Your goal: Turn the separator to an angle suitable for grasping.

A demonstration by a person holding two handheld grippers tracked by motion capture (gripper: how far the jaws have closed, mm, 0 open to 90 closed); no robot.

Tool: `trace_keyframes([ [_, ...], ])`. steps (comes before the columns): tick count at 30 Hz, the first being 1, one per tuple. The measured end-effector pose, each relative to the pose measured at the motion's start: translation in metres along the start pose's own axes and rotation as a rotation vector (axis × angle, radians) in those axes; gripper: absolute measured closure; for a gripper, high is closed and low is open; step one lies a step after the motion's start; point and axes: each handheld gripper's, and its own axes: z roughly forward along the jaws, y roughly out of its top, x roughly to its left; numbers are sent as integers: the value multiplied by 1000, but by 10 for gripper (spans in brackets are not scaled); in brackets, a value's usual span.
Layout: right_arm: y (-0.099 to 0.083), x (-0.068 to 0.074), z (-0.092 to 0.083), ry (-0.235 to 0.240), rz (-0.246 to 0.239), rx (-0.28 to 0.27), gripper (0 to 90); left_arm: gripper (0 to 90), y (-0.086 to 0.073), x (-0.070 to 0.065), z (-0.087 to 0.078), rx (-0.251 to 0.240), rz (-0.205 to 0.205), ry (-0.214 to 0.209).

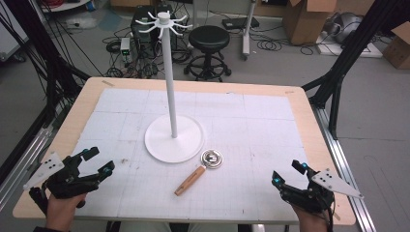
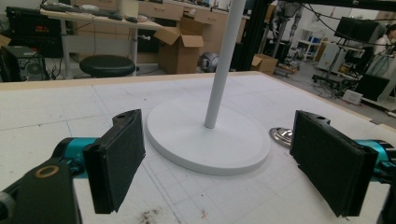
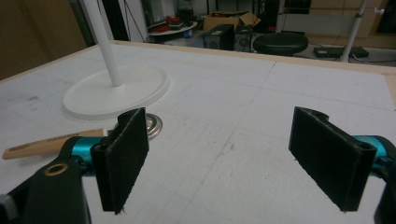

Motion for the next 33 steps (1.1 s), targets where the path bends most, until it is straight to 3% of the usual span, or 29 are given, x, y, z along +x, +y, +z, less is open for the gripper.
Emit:
trace_keyframes([
  [9,-1,0,3,15,7,10,198,185,-1,2,1,6,-11,8],
  [18,6,19,28,106,-4,29,278,188,-2,1,0,14,0,14],
  [19,9,29,44,159,1,45,316,188,-2,1,0,17,3,14],
  [22,12,46,70,246,-14,90,421,189,-2,2,1,25,3,8],
  [23,12,46,70,246,-14,90,421,190,-2,2,1,25,3,8],
  [24,15,62,94,294,-68,146,536,190,-3,3,1,33,5,8],
  [26,18,74,114,325,-99,191,674,190,-3,4,1,34,3,13],
  [27,18,74,114,325,-99,191,674,190,-3,4,1,34,3,13],
  [28,19,86,139,364,-109,244,801,190,-3,5,0,33,-2,16],
  [30,17,94,157,373,-130,295,865,190,-3,5,0,35,0,15],
  [31,17,94,157,373,-130,295,865,191,-3,5,0,35,0,15],
  [32,13,105,177,393,-147,350,890,191,-4,5,1,43,3,12],
  [33,11,108,183,398,-162,369,890,191,-4,5,1,43,3,12],
])
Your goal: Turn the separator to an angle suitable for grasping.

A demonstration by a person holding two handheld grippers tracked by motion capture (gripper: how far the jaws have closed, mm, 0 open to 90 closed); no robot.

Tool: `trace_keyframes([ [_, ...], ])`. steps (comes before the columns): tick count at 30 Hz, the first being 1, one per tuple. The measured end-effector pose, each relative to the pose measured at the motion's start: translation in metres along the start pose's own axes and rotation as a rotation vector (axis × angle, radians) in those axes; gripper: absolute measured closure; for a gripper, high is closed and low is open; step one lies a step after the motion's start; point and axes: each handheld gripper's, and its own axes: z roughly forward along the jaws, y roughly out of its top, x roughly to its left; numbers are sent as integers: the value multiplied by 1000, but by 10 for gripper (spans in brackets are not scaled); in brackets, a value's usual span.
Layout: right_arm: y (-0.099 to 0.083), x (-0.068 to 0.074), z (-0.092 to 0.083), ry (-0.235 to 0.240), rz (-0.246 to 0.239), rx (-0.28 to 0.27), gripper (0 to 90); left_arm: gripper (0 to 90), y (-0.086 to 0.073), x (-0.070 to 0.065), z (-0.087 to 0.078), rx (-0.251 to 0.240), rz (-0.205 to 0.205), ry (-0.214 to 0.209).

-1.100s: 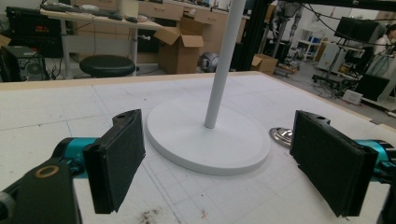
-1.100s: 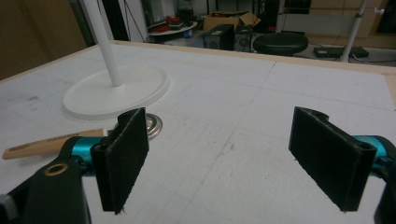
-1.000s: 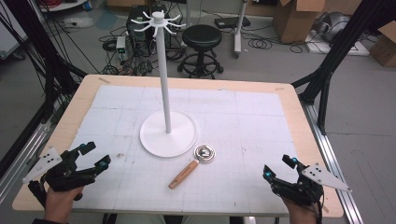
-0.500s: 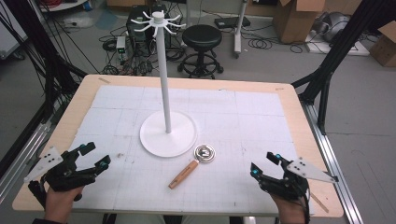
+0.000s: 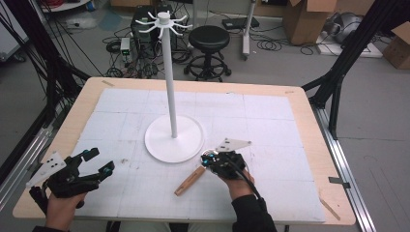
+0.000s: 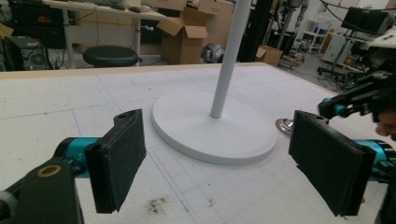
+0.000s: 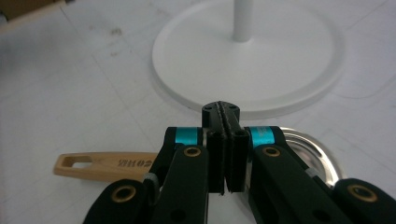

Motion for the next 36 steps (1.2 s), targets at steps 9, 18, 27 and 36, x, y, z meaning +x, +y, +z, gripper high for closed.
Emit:
trace_keyframes([
  [9,5,-4,43,-34,-29,169,891,194,-1,0,1,11,2,-3],
  [18,0,-4,37,-51,-49,234,891,197,-1,1,1,14,-1,-2],
  [27,-10,-3,20,-90,-67,263,891,197,-1,1,1,17,-4,2],
  [36,-31,-18,-8,-117,5,226,891,198,-1,2,1,22,-2,5],
])
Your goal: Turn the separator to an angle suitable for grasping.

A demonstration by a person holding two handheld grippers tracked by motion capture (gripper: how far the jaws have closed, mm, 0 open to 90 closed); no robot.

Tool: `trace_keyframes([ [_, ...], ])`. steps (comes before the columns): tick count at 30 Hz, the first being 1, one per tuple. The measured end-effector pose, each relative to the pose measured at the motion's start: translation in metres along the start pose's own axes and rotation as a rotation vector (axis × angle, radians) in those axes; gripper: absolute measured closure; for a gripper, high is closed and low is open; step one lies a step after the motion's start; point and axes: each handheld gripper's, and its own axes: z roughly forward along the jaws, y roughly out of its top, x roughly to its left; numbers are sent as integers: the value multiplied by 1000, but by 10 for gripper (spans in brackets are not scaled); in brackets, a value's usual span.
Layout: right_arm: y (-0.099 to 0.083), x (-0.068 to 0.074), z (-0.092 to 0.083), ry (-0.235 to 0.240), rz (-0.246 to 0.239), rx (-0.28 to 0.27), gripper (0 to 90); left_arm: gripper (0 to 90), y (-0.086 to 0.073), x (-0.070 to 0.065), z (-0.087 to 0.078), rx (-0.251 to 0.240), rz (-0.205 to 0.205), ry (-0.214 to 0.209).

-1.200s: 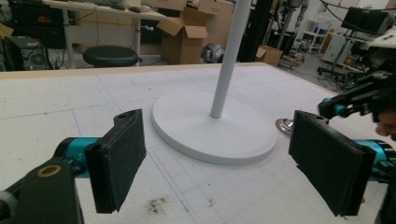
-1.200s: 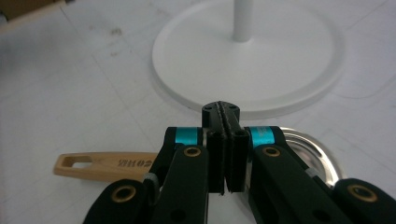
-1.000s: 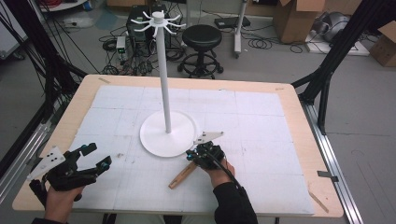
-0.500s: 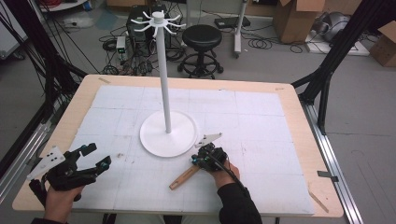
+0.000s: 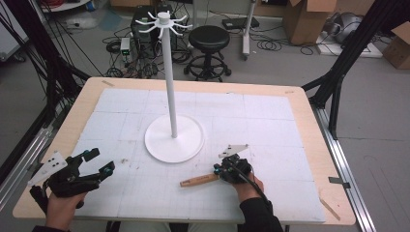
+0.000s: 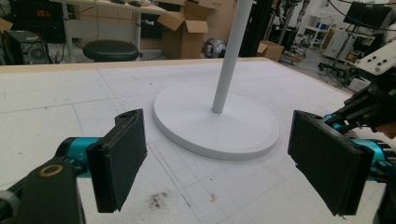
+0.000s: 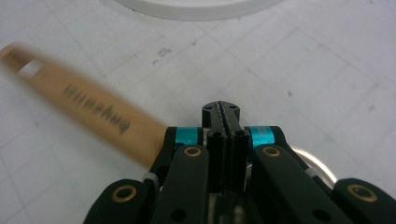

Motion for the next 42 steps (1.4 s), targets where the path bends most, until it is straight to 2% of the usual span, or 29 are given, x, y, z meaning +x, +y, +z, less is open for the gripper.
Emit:
trace_keyframes([
  [5,-15,-5,-12,12,32,-21,891,198,0,0,1,1,-2,3],
  [11,-18,-6,-18,13,43,-39,891,198,0,1,-1,-4,-7,8],
  [13,-16,-5,-26,-3,50,-83,889,198,0,2,-1,-3,-9,7],
  [14,-16,-5,-26,-3,50,-83,889,198,0,2,-1,-3,-9,7],
  [15,-14,-4,-30,-9,57,-111,834,198,0,1,-1,-4,-9,6],
  [16,-14,-4,-30,-9,57,-111,834,198,0,1,-1,-4,-9,6],
  [17,-14,-3,-35,-23,76,-135,733,198,0,1,-1,-4,-8,4],
  [19,-15,-3,-40,-37,95,-159,628,198,0,1,-1,-6,-9,2],
  [20,-15,-3,-40,-37,95,-159,628,198,0,1,-1,-6,-9,2],
  [21,-17,-2,-48,-67,118,-199,508,198,0,1,-1,-8,-10,2],
  [23,-20,-3,-55,-87,122,-229,432,198,1,2,-2,-11,-10,0],
  [24,-20,-3,-55,-87,122,-229,432,198,1,2,-2,-11,-10,0],
  [25,-25,-3,-65,-109,134,-274,338,198,1,2,-2,-12,-11,-2],
  [26,-25,-3,-65,-109,134,-274,338,197,1,2,-2,-12,-11,-2],
  [27,-30,-2,-73,-135,143,-304,264,197,1,3,-3,-19,-18,-5],
  [28,-30,-2,-73,-135,143,-304,264,197,1,3,-3,-19,-18,-5],
  [29,-36,-2,-83,-159,138,-330,235,197,1,3,-3,-23,-20,-8],
  [31,-42,-2,-90,-178,125,-341,201,197,1,3,-4,-24,-22,-7],
  [34,-49,-2,-96,-197,124,-352,201,196,2,3,-4,-26,-21,-10],
  [35,-57,-2,-103,-209,137,-364,198,197,2,3,-4,-27,-18,-14],
  [40,-62,-2,-119,-238,153,-435,178,196,2,2,-4,-27,-21,-17],
  [42,-63,-2,-121,-241,156,-445,178,196,2,2,-4,-34,-25,-18],
])
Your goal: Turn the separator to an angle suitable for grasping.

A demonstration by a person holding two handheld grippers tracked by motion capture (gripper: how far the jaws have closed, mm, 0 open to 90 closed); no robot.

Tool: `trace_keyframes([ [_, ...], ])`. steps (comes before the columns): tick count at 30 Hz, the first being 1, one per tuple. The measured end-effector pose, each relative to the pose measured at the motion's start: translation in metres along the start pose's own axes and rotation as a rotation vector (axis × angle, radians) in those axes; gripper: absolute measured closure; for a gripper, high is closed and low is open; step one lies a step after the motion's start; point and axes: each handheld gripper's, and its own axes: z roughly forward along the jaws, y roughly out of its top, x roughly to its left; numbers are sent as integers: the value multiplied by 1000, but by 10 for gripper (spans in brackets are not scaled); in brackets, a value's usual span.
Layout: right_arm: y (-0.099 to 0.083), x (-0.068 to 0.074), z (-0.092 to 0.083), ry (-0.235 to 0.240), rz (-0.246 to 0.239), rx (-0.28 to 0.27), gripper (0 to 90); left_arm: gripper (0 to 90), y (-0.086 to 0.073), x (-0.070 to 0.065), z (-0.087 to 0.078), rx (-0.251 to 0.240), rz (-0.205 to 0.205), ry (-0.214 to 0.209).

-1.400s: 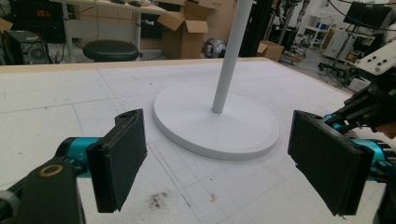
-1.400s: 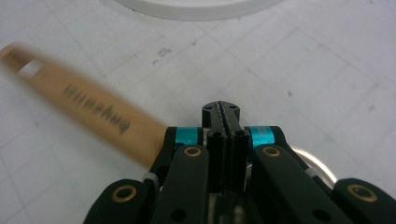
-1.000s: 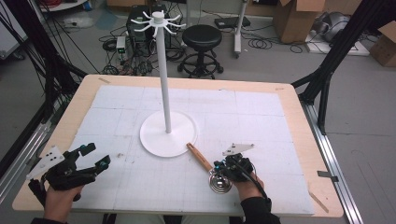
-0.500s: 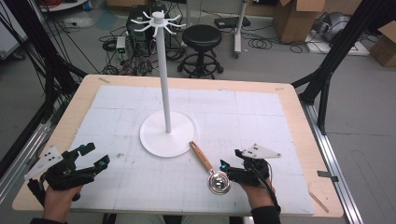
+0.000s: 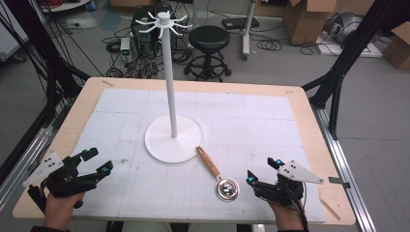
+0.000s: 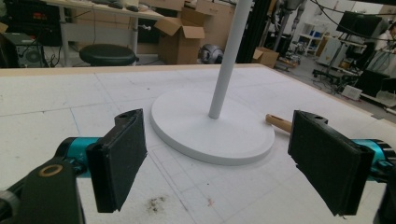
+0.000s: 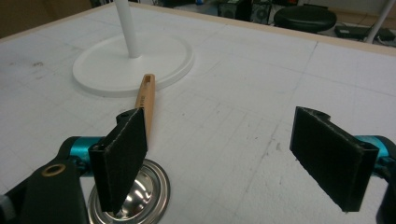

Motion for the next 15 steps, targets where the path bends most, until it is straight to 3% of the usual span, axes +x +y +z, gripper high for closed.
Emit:
trace_keyframes([
  [15,-1,-5,-1,-11,17,-18,169,196,-1,1,1,5,-3,1],
])
